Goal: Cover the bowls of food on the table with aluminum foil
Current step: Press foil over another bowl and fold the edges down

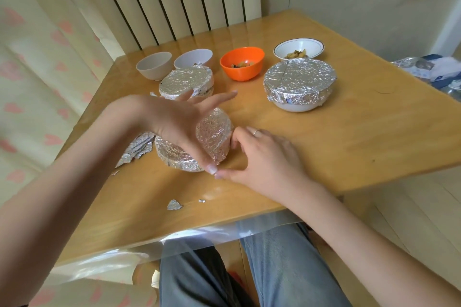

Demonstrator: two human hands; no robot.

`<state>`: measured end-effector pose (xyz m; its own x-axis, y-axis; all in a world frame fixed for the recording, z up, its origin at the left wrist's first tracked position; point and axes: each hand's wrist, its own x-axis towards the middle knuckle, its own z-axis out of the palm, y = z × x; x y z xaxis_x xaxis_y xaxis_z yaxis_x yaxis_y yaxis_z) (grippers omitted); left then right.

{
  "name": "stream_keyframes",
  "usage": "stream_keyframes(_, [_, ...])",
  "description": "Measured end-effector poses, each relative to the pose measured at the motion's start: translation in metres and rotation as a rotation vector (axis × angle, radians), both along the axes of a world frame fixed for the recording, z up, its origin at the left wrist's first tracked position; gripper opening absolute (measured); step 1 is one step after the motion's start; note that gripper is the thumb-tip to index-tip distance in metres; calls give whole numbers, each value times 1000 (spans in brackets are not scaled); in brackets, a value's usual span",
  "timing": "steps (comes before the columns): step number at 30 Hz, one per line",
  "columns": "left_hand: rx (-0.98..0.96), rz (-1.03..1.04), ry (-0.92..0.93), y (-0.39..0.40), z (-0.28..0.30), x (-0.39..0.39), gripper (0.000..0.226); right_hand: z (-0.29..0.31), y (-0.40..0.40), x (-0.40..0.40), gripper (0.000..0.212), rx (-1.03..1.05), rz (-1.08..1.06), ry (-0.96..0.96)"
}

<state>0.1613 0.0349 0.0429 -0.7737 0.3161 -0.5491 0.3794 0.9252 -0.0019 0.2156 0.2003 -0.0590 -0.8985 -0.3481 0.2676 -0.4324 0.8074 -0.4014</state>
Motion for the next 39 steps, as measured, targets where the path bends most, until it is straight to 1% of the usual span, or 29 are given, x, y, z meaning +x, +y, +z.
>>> stream_keyframes(1, [-15,-31,-3,-2,2,-1,134,-3,-3,1,48,-29,-23,30])
stream_keyframes(3, [-38,-80,-10,-6,0,-4,124,-6,-5,0,44,-102,-42,66])
stream_keyframes(5, [-2,-105,-35,-5,-5,-9,114,-7,-4,-3,39,-138,-17,56])
stream_keyframes(8, [-25,-127,-45,-1,-7,-16,111,-4,1,-10,32,-148,25,39])
stream_keyframes(12, [-70,-144,-21,2,-10,-19,111,0,5,-21,28,-201,46,-26])
stream_keyframes(14, [-69,-137,-19,0,-11,-19,112,5,8,-28,30,-173,30,-49])
stream_keyframes(17, [-60,-115,-23,0,-12,-17,113,17,13,-44,36,-54,-18,-32])
stream_keyframes(21, [-38,-103,-29,1,-13,-15,110,30,10,-62,44,34,27,-46])
stream_keyframes(23, [-32,-110,-29,0,-13,-16,107,29,9,-63,44,28,45,-58])
stream_keyframes(26, [-42,-112,-33,0,-13,-17,110,22,18,-56,43,8,100,-103])
stream_keyframes(28, [-45,-111,-28,1,-12,-16,109,18,21,-52,47,-50,109,-118])
stream_keyframes(31, [-36,-116,-8,1,-13,-15,108,18,19,-51,53,-171,27,-59])
stream_keyframes(34, [-27,-102,11,1,-14,-13,105,22,14,-51,57,-179,6,4])
stream_keyframes(37, [-31,-70,14,2,-12,-11,105,19,15,-48,53,-168,3,-25])
stream_keyframes(39, [-44,-16,16,1,-13,-10,104,14,19,-42,43,-145,-8,-31])
